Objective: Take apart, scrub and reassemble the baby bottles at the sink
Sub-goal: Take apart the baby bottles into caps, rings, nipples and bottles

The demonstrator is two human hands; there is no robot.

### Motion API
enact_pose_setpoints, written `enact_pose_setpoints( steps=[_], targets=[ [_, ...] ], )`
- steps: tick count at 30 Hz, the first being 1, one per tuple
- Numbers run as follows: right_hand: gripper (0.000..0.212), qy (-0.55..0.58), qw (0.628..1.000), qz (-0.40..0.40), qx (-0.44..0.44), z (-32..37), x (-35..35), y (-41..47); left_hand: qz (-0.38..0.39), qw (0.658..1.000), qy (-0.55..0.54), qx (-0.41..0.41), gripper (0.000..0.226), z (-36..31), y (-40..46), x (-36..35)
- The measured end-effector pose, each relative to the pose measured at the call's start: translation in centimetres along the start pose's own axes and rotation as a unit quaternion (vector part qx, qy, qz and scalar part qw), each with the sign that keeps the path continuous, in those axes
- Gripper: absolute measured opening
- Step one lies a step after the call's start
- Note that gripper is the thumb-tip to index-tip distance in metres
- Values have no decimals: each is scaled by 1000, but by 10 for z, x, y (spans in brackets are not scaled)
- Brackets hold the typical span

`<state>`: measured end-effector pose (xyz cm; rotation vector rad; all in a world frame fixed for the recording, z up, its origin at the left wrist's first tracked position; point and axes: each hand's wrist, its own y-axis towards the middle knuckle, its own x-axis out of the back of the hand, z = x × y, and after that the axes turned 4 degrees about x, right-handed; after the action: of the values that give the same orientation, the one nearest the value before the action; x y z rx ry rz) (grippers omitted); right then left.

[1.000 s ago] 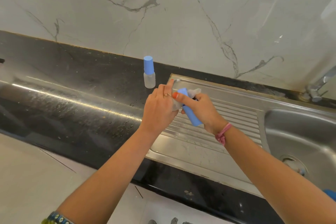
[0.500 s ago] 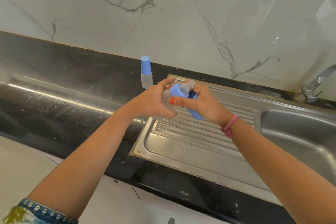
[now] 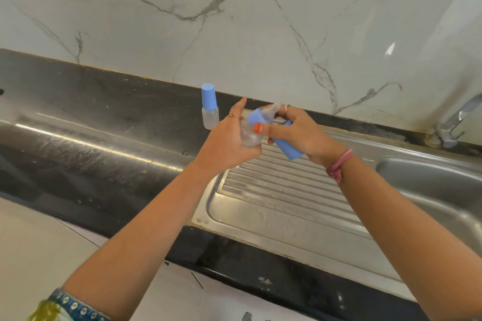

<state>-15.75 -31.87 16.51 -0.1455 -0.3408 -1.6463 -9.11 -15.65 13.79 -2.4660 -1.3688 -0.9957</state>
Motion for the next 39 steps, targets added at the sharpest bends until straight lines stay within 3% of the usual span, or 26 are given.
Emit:
enact_pose_setpoints(
  steps=[2, 4, 9, 11, 13, 16, 19, 22, 25, 31, 36, 39],
  targets=[
    [38, 11, 995, 98, -13, 0, 15, -2, 30, 998, -48, 14, 104, 4, -2, 0],
    [51, 0, 991, 126, -41, -1, 22, -4, 41, 998, -47, 14, 106, 6, -4, -3],
    [58, -49, 997, -11, -64, -6, 4, -3, 26, 1000, -14, 7, 106, 7, -3, -13],
    [43, -19, 997, -44, -54, -12, 2, -4, 20, 1000, -6, 9, 105, 9, -2, -15],
    [29, 10, 1000, -7, -25, -16, 7, -8, 17, 1000, -5, 12, 104, 12, -3, -16],
    [45, 57, 996, 68, -18, -20, 18, -13, 10, 1000, 6, 12, 102, 17, -5, -16],
    [29, 58, 996, 40, -58, -20, 16, -16, 13, 1000, 20, 8, 97, 19, -5, -20],
    [32, 8, 996, -6, -93, -23, 7, -17, 34, 999, 38, 2, 96, 20, -5, -27],
    [19, 10, 995, -19, -101, -28, 9, -22, 56, 998, 37, -2, 96, 22, -5, -33],
    [40, 45, 995, 32, -85, -39, 28, -49, 100, 993, 48, -31, 80, 15, -4, -52],
    [49, 14, 985, -82, -149, -55, 42, -75, 146, 985, 72, -62, 85, -5, -2, -82],
    [40, -22, 984, -95, -151, -62, 67, -95, 172, 978, 87, -78, 84, -22, 0, -105]
  ],
)
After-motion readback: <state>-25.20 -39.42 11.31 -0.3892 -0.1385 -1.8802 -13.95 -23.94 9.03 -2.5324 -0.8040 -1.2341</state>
